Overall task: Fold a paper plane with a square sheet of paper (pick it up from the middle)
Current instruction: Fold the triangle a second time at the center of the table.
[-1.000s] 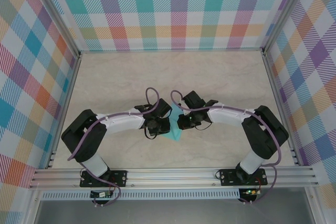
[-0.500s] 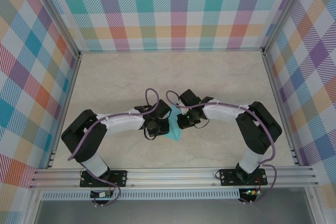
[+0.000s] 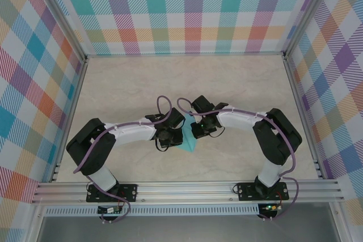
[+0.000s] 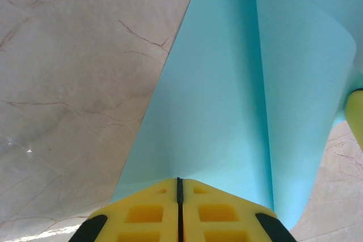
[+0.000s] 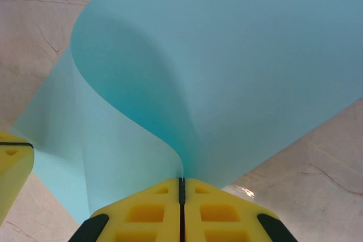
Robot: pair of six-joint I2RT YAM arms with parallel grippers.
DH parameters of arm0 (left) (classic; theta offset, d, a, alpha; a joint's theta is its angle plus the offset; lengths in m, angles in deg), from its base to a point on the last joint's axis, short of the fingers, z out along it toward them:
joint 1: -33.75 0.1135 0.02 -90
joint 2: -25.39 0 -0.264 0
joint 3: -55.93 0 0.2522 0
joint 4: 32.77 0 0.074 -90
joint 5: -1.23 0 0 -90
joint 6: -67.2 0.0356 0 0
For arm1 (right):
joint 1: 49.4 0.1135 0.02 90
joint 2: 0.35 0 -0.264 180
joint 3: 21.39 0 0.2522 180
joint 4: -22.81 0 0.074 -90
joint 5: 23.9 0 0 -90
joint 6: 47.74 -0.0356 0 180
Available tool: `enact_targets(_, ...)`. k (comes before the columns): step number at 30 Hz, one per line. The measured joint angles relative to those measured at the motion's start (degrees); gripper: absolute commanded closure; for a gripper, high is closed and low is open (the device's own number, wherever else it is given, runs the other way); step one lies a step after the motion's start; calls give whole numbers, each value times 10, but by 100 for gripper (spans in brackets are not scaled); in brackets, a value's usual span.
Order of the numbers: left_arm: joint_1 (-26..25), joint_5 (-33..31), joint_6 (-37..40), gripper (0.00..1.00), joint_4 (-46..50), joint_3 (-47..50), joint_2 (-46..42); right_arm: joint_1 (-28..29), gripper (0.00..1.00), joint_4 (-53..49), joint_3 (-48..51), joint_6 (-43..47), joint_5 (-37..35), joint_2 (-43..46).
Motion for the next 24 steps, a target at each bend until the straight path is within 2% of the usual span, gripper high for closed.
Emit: enact_targets(24, 0, 1, 0, 93, 0, 0, 10, 0, 92, -4, -3, 0, -3, -16)
